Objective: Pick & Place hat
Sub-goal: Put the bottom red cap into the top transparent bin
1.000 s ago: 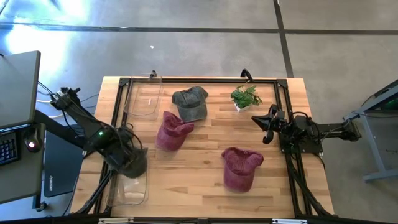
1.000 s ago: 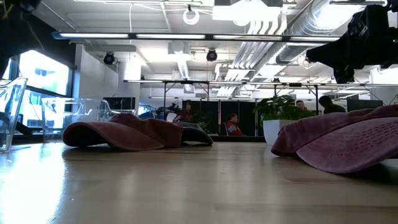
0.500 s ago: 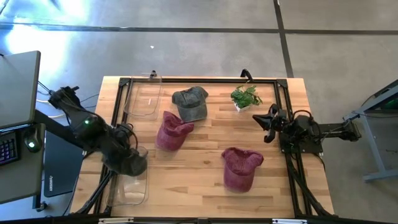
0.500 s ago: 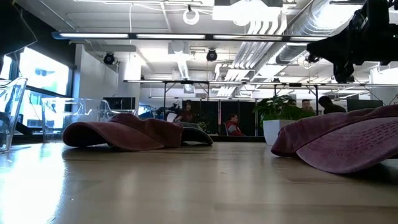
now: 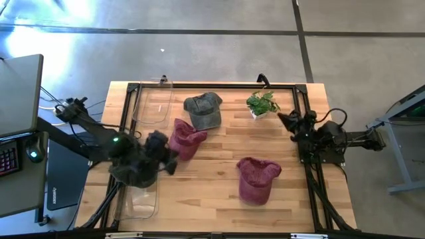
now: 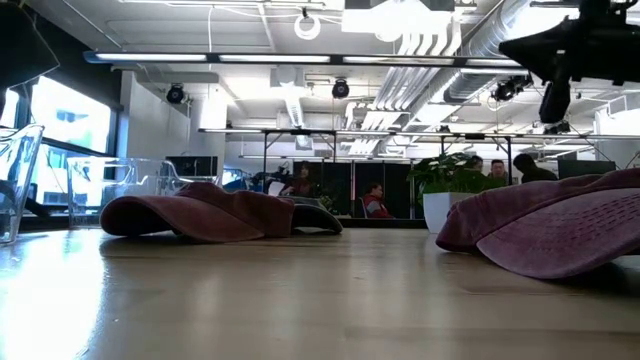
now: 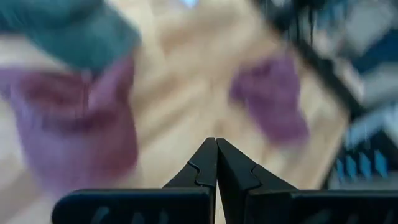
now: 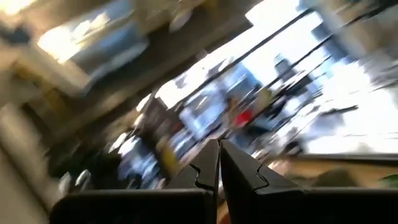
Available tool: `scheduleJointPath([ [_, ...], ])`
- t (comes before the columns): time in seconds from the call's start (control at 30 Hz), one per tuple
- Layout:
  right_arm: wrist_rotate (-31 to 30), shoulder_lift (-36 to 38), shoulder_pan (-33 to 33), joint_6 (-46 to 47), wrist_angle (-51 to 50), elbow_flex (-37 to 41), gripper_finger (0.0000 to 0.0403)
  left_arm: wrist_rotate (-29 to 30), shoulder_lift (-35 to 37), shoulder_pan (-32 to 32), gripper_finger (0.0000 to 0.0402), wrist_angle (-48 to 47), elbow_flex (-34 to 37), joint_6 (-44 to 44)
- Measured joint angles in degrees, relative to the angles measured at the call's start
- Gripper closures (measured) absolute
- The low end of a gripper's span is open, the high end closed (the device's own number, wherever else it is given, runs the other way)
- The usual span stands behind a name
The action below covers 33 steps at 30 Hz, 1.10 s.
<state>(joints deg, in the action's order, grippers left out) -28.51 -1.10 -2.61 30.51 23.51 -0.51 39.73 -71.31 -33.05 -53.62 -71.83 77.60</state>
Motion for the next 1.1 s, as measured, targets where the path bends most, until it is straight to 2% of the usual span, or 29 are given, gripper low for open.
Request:
scheduleJointPath([
  [0.07, -4.68, -0.04, 0.0, 3.03, -0.1, -0.58, 0.0391, 2.55, -1.35, 3.67, 0.0401, 4.69, 0.02, -1.82],
  [0.13, -3.41, -0.47, 0.01, 4.25, -2.93, -2.65, 0.0391, 0.03, -2.67, 8.02, 0.0401, 10.97, 0.02, -7.33],
  [0.27, 8.1, -5.28, 0.0, 10.32, -16.93, -10.33, 0.04, -14.98, -5.44, 17.29, 0.0401, 21.17, 0.02, -20.74],
  [0.43, 22.49, -19.5, -0.04, 19.89, -38.74, -22.57, 0.04, -32.35, -8.54, 29.4, 0.0401, 26.59, 0.07, -32.91],
  [0.57, 34.1, -32.83, -0.04, 22.06, -49.2, -29.29, 0.04, -40.76, -11.6, 37.25, 0.0401, 27.94, 0.08, -39.54],
  [0.7, 42.62, -44.68, -0.07, 22.75, -58.54, -33.35, 0.0388, -46.88, -13.09, 41.43, 0.0401, 28.95, 0.02, -45.42],
  [0.8, 47.06, -52.01, 0.0, 24.86, -63.03, -34.36, 0.0361, -52.07, -13.23, 42.42, 0.0401, 28.18, 0.07, -51.04],
  [0.9, 50.24, -58.56, 0.04, 26.26, -63.66, -34.14, 0.0312, -55.57, -13.18, 42.44, 0.0401, 26.7, 0.04, -56.02],
  [1.1, 48.05, -69.05, 0.04, 27.55, -61.21, -34.2, 0.0203, -59.12, -11.96, 42.42, 0.0401, 20.72, -0.06, -64.68],
])
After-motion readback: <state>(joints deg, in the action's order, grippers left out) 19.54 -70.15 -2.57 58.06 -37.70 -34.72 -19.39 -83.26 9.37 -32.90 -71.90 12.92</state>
